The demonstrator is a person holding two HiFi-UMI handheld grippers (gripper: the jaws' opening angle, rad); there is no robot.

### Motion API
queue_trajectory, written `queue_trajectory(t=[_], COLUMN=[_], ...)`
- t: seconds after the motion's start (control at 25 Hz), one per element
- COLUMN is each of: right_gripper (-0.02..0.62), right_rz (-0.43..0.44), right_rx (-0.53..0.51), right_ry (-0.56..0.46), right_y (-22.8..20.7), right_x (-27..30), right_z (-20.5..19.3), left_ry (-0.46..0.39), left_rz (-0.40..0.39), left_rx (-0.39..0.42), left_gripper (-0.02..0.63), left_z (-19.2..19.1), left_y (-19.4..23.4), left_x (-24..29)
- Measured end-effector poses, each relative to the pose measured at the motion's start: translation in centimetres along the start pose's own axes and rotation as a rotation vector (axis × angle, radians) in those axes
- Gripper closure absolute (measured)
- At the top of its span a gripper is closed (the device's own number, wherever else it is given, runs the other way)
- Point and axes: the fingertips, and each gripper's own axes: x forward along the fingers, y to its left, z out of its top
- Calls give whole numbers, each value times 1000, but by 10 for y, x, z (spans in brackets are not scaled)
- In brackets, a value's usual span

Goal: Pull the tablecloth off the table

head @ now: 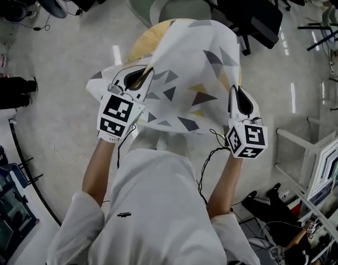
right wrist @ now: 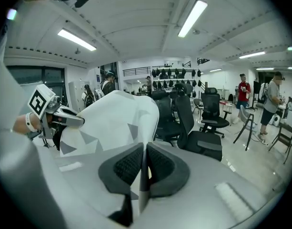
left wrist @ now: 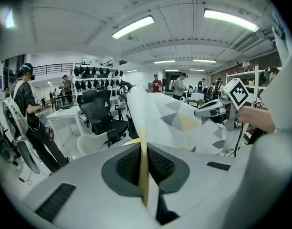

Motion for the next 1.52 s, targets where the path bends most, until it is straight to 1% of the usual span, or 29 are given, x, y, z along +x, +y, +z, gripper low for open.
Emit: queue_trajectory(t=[0.12,0.24,0.48,0.6,0.84,1.0,1.16,1.32,1.52], right_gripper=[563,563,563,561,561,561,561,560,559], right_rz=[13,48,84,90,121,112,102,92,78], right_rx=[-12,-38,-129,-144,-143,-137,-136,-140,-134], right_ry=[-25,-57,-102,-105,-89,-83,-94,-92,-94], right_y=[19,37,77,90,94,104,107,120,115], right_x=[-23,-45,-92,-106,-103,-109,-113,-121,-123], right_z=[23,38,49,48,44,29,28,23,21], left_ry=[-20,-49,-106,-116,-121,-120,-125,-124,-119], left_rz=[16,37,76,90,95,94,94,92,85], left_rx=[-55,-91,-120,-117,-135,-119,-116,-103,-90], left_gripper=[591,591,592,592,592,592,592,592,592], left_z=[11,18,19,14,7,-1,0,-6,-1], left_y=[-2,-5,-16,-25,-25,-35,-32,-29,-32], left_x=[-36,-65,-122,-143,-149,-160,-165,-183,-179])
